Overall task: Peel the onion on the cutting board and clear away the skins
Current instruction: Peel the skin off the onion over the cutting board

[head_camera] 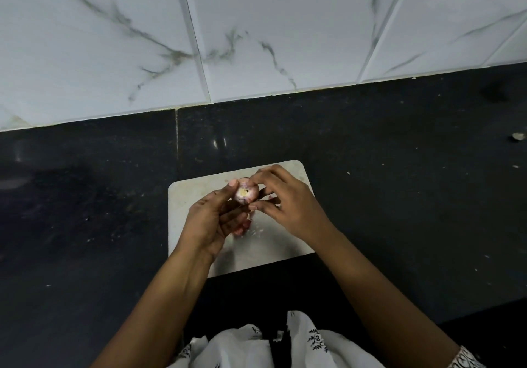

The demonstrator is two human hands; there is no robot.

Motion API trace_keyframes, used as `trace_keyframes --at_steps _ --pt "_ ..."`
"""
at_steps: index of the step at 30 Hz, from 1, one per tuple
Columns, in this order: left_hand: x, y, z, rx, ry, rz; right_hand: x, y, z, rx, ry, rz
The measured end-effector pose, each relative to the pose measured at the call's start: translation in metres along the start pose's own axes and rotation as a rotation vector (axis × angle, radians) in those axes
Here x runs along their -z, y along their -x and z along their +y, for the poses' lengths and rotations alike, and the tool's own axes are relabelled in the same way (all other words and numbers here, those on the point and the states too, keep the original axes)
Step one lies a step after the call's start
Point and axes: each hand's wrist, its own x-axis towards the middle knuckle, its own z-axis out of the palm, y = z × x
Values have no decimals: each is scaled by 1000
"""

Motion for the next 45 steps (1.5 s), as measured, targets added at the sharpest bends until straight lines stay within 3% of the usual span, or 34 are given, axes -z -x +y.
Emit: trace_keyframes --at_steps 15,23,26,30,45 --pt "-3 -2 0 27 -76 32 -8 8 15 67 -45 118" --pt "1 -4 1 29 -106 12 -6 4 19 60 -12 57" --pt "0 -3 0 23 -34 14 -7 5 18 -24 -172 122" --pt "-3 2 -3 -26 68 -3 -7 3 7 -299 -412 215" --pt "-2 4 -8 -97 134 -76 -7 0 -7 -220 -32 240"
